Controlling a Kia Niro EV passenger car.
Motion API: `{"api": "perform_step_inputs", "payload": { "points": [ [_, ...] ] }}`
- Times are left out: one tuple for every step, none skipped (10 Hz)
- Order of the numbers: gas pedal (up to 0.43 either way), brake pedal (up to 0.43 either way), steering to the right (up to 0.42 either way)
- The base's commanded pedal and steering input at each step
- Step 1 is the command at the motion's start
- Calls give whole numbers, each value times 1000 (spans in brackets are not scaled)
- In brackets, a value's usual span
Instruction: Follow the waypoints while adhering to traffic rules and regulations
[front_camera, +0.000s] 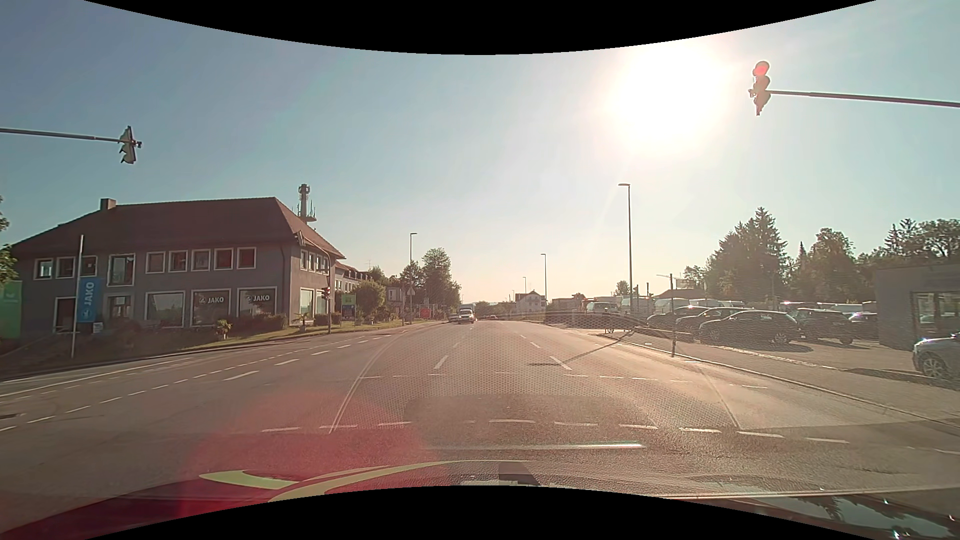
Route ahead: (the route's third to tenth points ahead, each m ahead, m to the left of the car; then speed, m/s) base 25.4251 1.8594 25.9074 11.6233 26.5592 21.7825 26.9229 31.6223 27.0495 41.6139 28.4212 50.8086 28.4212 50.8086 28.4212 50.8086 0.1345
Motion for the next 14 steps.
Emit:
{"api": "perform_step_inputs", "payload": {
  "points": [
    [0,0,-1],
    [0,0,-1],
    [0,0,-1],
    [0,0,-1],
    [0,0,-2],
    [0,0,-1],
    [287,0,-1],
    [429,0,0],
    [469,0,3],
    [469,0,11],
    [480,0,20],
    [480,0,21],
    [480,0,17],
    [469,0,11]
  ]
}}
